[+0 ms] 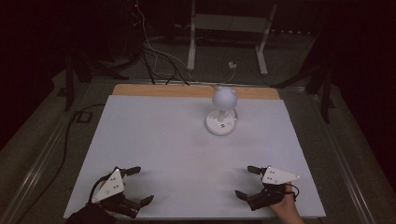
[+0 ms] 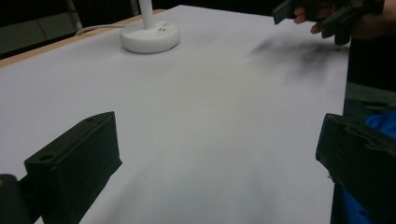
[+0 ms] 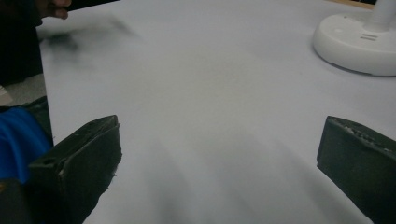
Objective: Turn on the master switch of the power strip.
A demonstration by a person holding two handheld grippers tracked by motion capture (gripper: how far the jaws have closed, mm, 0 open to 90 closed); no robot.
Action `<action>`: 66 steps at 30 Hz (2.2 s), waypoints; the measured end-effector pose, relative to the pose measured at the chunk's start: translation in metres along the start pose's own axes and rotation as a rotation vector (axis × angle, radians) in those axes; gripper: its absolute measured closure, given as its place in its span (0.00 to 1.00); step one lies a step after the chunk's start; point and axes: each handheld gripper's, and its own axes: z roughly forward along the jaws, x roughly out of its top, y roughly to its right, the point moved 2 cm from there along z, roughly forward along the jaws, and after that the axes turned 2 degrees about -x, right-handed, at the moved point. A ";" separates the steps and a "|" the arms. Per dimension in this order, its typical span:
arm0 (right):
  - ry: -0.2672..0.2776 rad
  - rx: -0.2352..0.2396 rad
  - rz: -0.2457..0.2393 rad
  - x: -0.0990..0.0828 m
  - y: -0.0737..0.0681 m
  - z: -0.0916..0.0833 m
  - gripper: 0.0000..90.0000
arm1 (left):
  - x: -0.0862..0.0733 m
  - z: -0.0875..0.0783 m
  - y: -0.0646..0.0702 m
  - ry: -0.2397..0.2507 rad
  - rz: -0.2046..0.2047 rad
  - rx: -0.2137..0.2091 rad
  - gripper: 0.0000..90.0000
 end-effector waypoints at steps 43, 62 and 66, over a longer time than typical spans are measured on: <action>-0.072 -0.007 -0.008 0.002 -0.009 0.003 0.00 | 0.002 -0.001 0.002 -0.005 0.000 0.030 0.00; -0.102 -0.012 -0.016 0.014 -0.021 0.006 0.00 | 0.001 0.001 0.001 -0.017 -0.027 0.011 0.00; -0.111 0.007 -0.012 0.021 -0.026 0.007 0.00 | 0.000 0.001 0.000 -0.021 -0.030 0.007 0.00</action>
